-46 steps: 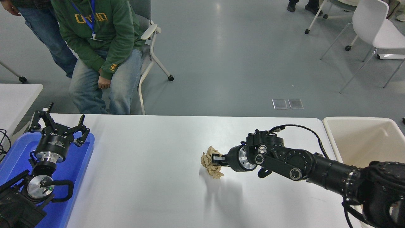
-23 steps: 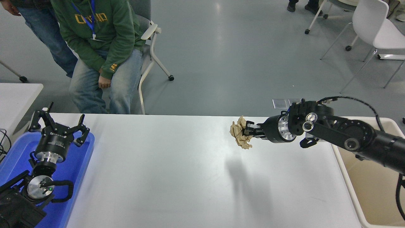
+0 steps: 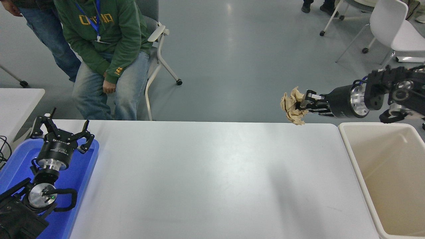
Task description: Clean the table surface
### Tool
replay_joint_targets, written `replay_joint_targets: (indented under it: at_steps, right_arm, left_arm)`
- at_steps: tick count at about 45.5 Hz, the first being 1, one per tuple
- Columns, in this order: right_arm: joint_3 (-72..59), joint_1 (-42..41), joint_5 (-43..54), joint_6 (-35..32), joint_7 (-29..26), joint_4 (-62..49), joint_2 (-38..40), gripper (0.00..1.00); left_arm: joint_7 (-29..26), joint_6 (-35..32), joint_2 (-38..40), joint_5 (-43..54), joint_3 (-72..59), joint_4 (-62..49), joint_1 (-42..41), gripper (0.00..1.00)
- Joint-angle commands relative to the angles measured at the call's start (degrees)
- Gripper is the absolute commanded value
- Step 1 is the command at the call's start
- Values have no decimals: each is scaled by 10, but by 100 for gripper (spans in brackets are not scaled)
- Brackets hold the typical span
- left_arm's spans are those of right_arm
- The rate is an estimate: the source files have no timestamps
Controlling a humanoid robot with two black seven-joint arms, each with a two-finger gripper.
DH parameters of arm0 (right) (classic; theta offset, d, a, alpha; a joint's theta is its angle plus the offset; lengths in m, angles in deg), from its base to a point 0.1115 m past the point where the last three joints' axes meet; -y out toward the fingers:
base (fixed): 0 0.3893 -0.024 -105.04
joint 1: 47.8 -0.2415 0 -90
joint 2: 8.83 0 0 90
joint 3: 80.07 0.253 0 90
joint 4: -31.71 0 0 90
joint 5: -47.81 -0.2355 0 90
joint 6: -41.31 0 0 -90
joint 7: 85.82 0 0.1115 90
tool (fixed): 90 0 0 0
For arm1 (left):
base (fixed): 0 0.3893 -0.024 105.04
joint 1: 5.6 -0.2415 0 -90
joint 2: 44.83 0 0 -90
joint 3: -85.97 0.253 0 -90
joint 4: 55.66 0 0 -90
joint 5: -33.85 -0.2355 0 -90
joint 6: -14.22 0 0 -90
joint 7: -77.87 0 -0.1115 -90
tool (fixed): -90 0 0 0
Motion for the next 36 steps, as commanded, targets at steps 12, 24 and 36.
replay_joint_targets:
  at_steps: [12,24,36]
  right_arm:
    - [1,-15,-25,-19,0,27,54,0]
    - [-1,-14,-25,-18,0,26,52,0]
    - [-8,-12,-24,-17,0,12,52,0]
  left_arm:
    - [0,0,0,0,0,0,0,100]
    - [0,0,0,0,0,0,0,100]
    - [0,0,0,0,0,0,0,100]
